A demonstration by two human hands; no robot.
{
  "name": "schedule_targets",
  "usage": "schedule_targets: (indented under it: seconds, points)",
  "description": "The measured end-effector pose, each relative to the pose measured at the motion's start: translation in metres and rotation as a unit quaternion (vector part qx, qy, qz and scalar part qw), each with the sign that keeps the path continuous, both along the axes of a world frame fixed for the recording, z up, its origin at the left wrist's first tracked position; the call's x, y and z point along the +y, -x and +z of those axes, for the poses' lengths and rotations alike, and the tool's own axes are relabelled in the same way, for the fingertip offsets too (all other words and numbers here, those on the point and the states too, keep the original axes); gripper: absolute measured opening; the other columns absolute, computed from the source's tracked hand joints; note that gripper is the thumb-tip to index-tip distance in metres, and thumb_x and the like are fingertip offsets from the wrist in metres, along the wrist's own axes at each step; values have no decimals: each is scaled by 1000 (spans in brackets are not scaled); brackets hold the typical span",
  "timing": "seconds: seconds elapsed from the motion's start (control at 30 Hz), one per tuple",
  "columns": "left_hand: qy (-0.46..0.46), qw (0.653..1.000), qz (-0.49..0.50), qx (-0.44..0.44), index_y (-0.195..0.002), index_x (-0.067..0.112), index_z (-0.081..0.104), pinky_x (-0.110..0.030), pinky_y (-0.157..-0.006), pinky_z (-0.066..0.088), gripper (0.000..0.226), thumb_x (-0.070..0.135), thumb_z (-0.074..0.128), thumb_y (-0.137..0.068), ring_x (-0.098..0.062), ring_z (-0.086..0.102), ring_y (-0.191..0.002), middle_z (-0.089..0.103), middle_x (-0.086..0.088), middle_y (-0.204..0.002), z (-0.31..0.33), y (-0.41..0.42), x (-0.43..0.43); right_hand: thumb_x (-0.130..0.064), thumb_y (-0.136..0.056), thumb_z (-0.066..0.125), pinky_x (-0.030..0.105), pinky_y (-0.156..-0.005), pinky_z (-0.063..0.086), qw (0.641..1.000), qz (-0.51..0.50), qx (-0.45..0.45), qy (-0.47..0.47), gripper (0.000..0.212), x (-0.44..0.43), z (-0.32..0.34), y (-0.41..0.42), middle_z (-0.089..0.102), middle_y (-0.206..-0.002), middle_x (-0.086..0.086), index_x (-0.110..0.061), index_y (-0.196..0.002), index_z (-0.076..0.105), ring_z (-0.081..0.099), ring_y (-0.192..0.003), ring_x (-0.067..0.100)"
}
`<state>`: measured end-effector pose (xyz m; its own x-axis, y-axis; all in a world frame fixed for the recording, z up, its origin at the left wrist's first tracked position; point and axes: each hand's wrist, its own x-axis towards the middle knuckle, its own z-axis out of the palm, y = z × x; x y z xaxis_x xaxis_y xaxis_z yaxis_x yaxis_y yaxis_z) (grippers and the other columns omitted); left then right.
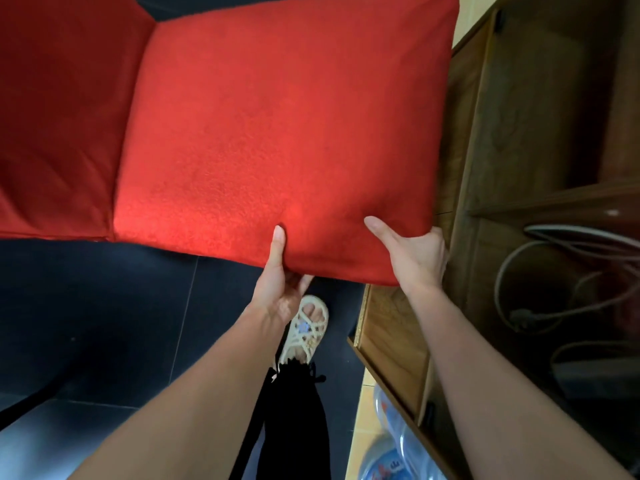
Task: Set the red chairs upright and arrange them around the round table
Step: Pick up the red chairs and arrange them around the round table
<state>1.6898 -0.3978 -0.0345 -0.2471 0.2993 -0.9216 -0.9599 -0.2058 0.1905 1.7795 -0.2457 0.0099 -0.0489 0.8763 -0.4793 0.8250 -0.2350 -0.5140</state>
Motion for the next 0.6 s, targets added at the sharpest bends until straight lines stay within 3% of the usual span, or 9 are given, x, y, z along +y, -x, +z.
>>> schedule_targets:
  seconds: [0.2, 0.3, 0.4, 0.47, 0.53, 0.6]
  points:
    - [-7, 1000, 4, -13, -117, 14, 59, -32, -78, 60, 73, 57, 80, -61, -16, 73, -91, 76, -4, -94, 38, -3, -2, -78, -44, 78, 29, -83, 35, 1000, 6, 1, -15, 119, -2, 46, 4, 58, -129, 8, -6, -133, 47, 53, -121, 28]
    - [-4, 999, 20, -30, -114, 12, 61, -31, -73, 61, 73, 56, 81, -60, -17, 74, -88, 76, -7, -96, 64, -5, -4, -79, -44, 76, 34, -90, 41, 1000, 20, -14, -18, 119, -4, 75, 6, 57, -130, 9, -6, -134, 46, 52, -121, 29]
    - [-9, 999, 18, -30, -105, 12, 64, -25, -59, 57, 64, 59, 80, -64, -13, 71, -68, 73, -2, -86, 87, -11, -3, -80, -45, 75, 40, -96, 43, 999, 36, -26, -23, 119, -3, 105, 9, 56, -132, 10, -7, -135, 45, 51, -123, 31]
    - [-15, 1000, 6, -24, -93, 13, 64, -22, -46, 48, 56, 62, 76, -69, -12, 52, -53, 65, 1, -66, 101, -14, -3, -80, -47, 76, 41, -96, 43, 998, 47, -23, -22, 119, -1, 123, 8, 55, -134, 9, -8, -137, 44, 51, -123, 31]
    - [-19, 999, 12, -27, -90, 13, 64, -23, -52, 49, 55, 63, 76, -70, -13, 48, -55, 64, 0, -60, 113, -17, -6, -79, -48, 77, 39, -93, 44, 998, 66, -13, -10, 119, 2, 138, 9, 54, -135, 8, -10, -139, 42, 52, -122, 30]
    - [-23, 999, 28, -30, -94, 12, 64, -27, -73, 55, 57, 61, 78, -69, -13, 57, -62, 69, -1, -64, 120, -19, -14, -75, -50, 80, 38, -96, 45, 996, 90, 13, 18, 118, 4, 152, 11, 53, -138, 5, -13, -142, 41, 53, -122, 27]
